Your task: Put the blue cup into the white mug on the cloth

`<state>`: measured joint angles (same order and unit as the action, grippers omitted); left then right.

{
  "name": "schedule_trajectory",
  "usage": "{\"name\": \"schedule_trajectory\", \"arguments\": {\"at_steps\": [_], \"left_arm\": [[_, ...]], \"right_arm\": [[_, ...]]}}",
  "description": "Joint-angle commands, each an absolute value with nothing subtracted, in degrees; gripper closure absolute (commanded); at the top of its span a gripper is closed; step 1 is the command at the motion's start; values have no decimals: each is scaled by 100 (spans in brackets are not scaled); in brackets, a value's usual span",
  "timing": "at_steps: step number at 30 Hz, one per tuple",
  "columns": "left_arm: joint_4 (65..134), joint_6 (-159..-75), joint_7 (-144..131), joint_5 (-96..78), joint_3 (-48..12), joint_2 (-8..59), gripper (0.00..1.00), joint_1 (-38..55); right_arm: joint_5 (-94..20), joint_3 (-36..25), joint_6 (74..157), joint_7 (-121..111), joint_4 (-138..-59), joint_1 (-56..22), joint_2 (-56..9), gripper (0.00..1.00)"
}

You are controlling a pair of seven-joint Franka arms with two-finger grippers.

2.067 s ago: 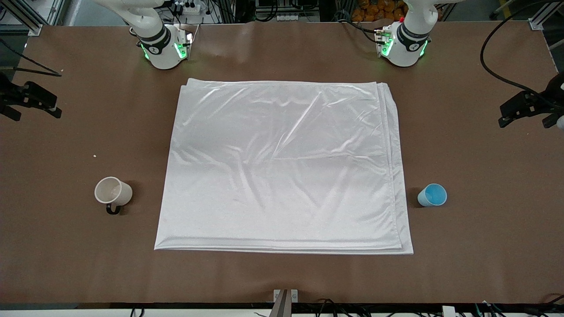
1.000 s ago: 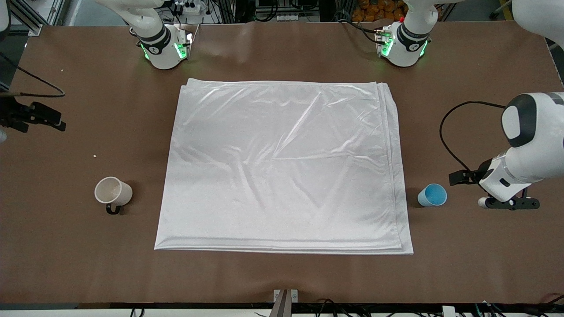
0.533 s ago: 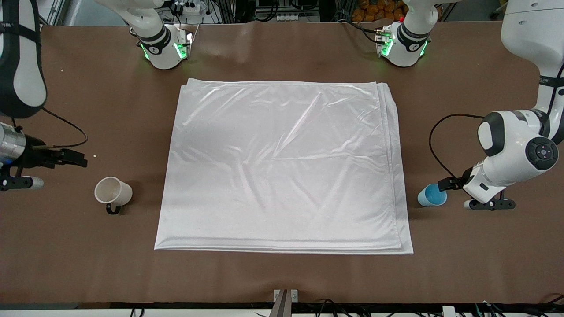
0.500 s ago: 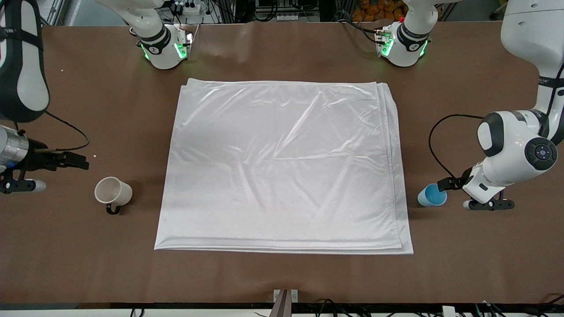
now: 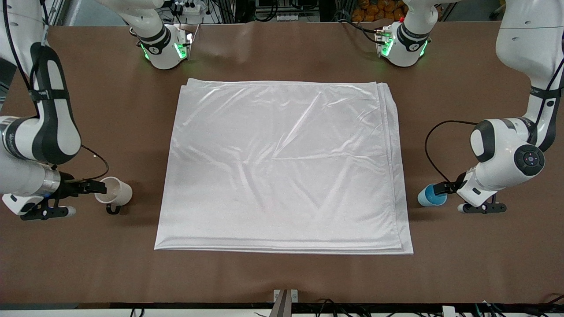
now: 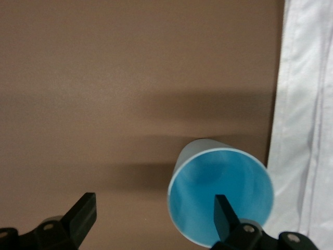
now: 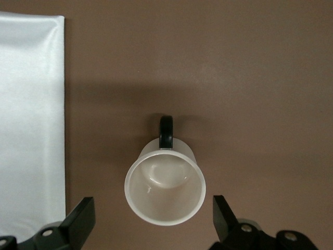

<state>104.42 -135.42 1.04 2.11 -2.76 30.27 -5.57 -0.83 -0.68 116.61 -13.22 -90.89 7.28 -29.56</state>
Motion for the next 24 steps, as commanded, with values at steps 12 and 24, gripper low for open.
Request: {"name": "schedule_trajectory", "arguments": {"at_steps": [12,24], "left_arm": [[10415,-13693,97,185,-281,3269,40,-580],[10362,-13772,88,202,-272,3349,95,-510]], "right_arm": [[-114,-9,12295,-1222,-8877,712,-3805,0],[-53,-9,12568,-1116,-8877,668,-4008,25]]}}
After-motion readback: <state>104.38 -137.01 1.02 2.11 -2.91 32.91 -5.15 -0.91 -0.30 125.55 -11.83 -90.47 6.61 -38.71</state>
